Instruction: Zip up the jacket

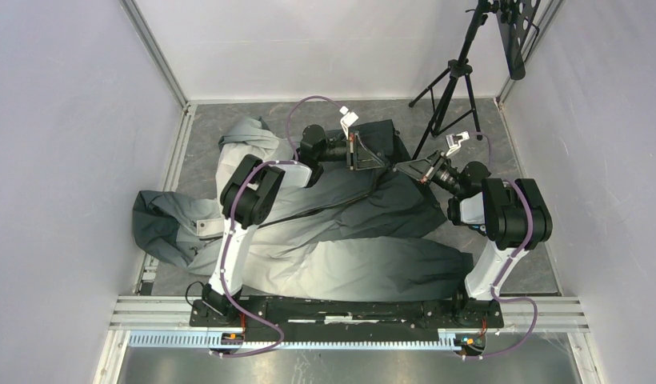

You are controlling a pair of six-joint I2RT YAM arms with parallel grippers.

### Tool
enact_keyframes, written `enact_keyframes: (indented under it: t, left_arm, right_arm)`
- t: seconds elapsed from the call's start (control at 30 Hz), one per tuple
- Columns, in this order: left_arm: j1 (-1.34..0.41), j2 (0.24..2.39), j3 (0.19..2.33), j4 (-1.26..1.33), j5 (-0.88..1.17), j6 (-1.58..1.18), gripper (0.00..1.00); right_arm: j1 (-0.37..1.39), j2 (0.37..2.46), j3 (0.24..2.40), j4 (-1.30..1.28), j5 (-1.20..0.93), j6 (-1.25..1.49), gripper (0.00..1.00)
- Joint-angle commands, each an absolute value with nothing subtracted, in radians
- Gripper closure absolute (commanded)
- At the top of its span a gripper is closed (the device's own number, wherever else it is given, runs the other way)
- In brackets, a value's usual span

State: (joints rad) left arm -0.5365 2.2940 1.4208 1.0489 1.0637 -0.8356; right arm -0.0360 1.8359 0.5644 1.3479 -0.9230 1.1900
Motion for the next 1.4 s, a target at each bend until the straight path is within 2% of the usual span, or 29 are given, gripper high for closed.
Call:
enact_keyframes:
  t: [0.0,0.33,0.53,0.6,0.77,0.93,1.13,1.37]
  left_arm:
    - [-0.532,2.233,1.407,1.048,1.052,-0.769,0.98]
    - [-0.540,2.233,1.420,0.959,1.045,-0.714,0.98]
    - [-0.538,2.237,1.440,0.953,1.058,-0.735,0.98]
    - [-0.538,2.241,1.448,0.949,1.060,-0.735,0.98]
    - [-0.538,2.252,1.457,0.946,1.063,-0.746,0.98]
    - [-0.538,2.252,1.457,0.943,1.069,-0.747,0.98]
    - [-0.538,2.250,1.460,0.939,1.074,-0.746,0.98]
    - [-0.538,2.252,1.465,0.940,1.075,-0.750,0.98]
  right_arm:
    - [-0.062,1.787,0.547,1.512,-0.891,1.231,1.00]
    - [-0.048,1.815,0.557,1.618,-0.908,1.281,1.00]
    - [-0.049,1.787,0.560,1.396,-0.951,1.068,0.99]
    - [-0.049,1.781,0.564,1.362,-0.960,1.018,0.94]
    - [-0.048,1.756,0.585,1.248,-0.973,0.886,0.71]
    - [-0.048,1.750,0.601,1.173,-0.988,0.793,0.60]
    - [-0.037,1.768,0.592,1.271,-1.027,0.837,0.60]
    - [-0.021,1.783,0.595,1.262,-1.036,0.817,0.57]
